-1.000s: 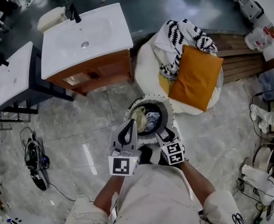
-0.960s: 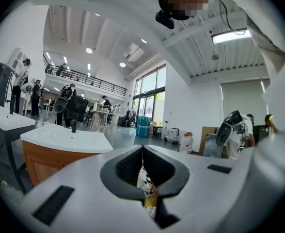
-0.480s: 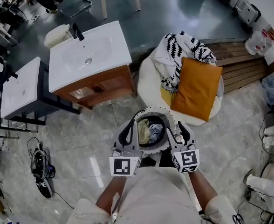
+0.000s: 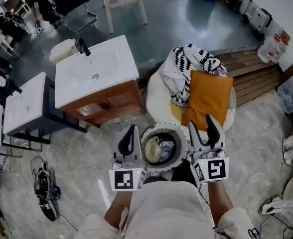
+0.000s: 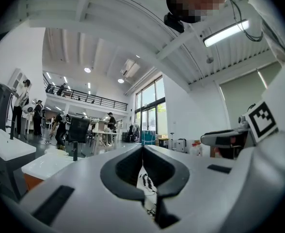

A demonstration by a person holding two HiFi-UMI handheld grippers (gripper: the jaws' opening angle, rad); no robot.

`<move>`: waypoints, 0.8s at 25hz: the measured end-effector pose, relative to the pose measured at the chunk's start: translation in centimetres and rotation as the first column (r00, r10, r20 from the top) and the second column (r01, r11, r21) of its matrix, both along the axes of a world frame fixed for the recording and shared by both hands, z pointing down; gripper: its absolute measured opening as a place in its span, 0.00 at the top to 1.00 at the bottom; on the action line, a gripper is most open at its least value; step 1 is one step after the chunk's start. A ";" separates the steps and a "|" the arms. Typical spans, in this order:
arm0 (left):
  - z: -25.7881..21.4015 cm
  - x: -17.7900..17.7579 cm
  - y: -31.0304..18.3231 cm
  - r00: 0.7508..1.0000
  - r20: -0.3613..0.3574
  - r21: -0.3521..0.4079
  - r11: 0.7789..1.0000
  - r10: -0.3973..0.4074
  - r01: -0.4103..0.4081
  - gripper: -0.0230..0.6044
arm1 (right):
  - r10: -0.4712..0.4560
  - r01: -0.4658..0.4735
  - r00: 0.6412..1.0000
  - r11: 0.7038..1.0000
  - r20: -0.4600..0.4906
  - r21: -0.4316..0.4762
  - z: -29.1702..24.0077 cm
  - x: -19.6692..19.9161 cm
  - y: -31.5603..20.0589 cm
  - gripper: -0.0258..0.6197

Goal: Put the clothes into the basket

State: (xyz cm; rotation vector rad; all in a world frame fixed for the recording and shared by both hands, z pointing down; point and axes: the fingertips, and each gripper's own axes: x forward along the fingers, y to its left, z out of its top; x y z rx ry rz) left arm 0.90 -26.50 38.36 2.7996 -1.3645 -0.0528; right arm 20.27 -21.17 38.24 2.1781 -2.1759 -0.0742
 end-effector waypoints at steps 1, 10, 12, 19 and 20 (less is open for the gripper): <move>-0.4 -0.1 -0.1 1.000 0.001 0.006 1.000 0.001 -0.001 0.95 | 0.013 -0.013 1.000 1.000 -0.003 0.022 -1.0 0.3 0.1 0.64; -2.9 -0.9 -0.2 1.000 0.014 0.064 0.998 -0.007 0.006 0.95 | 0.071 -0.069 0.997 0.994 -0.028 0.088 -4.3 1.1 0.4 0.63; -3.1 -1.1 -0.2 1.000 0.012 0.068 0.998 -0.010 0.009 0.96 | 0.078 -0.076 0.997 0.993 -0.024 0.090 -4.4 1.1 0.6 0.64; -3.3 -1.6 0.0 1.000 0.011 0.073 0.997 -0.018 0.017 0.96 | 0.118 -0.116 0.993 0.987 -0.014 0.107 -4.5 1.4 1.1 0.88; -3.4 -1.7 0.1 1.000 0.012 0.075 0.997 -0.017 0.016 0.96 | 0.119 -0.117 0.993 0.987 -0.010 0.107 -4.5 1.4 1.2 0.92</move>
